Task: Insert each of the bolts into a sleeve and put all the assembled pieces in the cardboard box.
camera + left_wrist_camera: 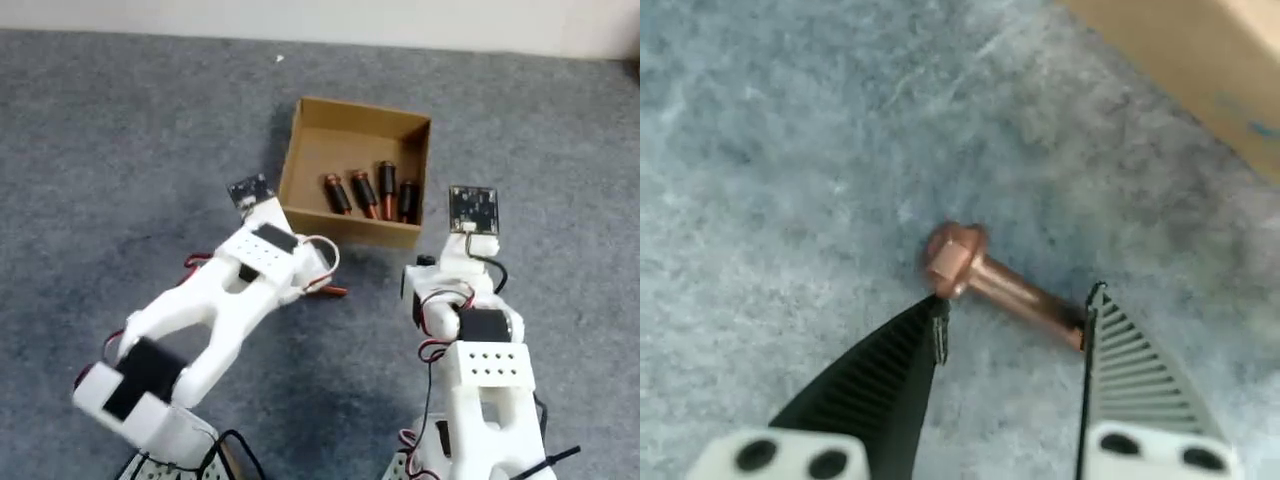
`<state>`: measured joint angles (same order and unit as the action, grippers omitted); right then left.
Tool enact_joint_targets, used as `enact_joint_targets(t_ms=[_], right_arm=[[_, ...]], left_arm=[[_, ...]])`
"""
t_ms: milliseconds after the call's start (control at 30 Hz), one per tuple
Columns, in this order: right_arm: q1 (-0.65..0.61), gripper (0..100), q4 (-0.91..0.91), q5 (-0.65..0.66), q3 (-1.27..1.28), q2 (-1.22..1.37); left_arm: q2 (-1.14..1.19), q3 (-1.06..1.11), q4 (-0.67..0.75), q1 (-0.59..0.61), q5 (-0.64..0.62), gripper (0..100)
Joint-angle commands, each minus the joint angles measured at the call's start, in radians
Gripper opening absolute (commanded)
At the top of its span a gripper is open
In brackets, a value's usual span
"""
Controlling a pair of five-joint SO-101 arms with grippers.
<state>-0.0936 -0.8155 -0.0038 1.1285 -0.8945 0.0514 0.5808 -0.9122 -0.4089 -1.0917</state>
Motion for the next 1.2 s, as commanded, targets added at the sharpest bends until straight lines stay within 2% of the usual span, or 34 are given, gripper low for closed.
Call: enact_joint_targets(t_ms=[0,200,433,733,800,933,1167], right_arm=[[0.01,0.5,0.03,-0.003,-0.004,-0.036],[0.01,0.5,0.028,-0.003,-0.004,-0.036],[0.01,0.5,0.028,-0.003,-0.004,-0.036],[0.007,0.5,-0.018,-0.002,-0.012,-0.039],[0.004,0.5,-0.076,-0.002,-0.013,-0.039],[-0.001,0.5,-0.111,-0.002,-0.013,-0.068],[-0.113,0.5,-0.18,0.049,0.019,-0.371]], left_arm=[[0.079,-0.084,0.023,0.036,-0.012,23],[0.105,-0.11,0.026,0.082,-0.021,21],[0.111,-0.114,0.029,0.099,-0.052,1],[0.082,-0.116,0.021,0.099,-0.035,1],[0.025,-0.105,0.021,0.104,0.011,1],[-0.157,-0.028,0.023,0.102,0.026,1],[-0.542,0.165,0.054,0.117,0.172,1]])
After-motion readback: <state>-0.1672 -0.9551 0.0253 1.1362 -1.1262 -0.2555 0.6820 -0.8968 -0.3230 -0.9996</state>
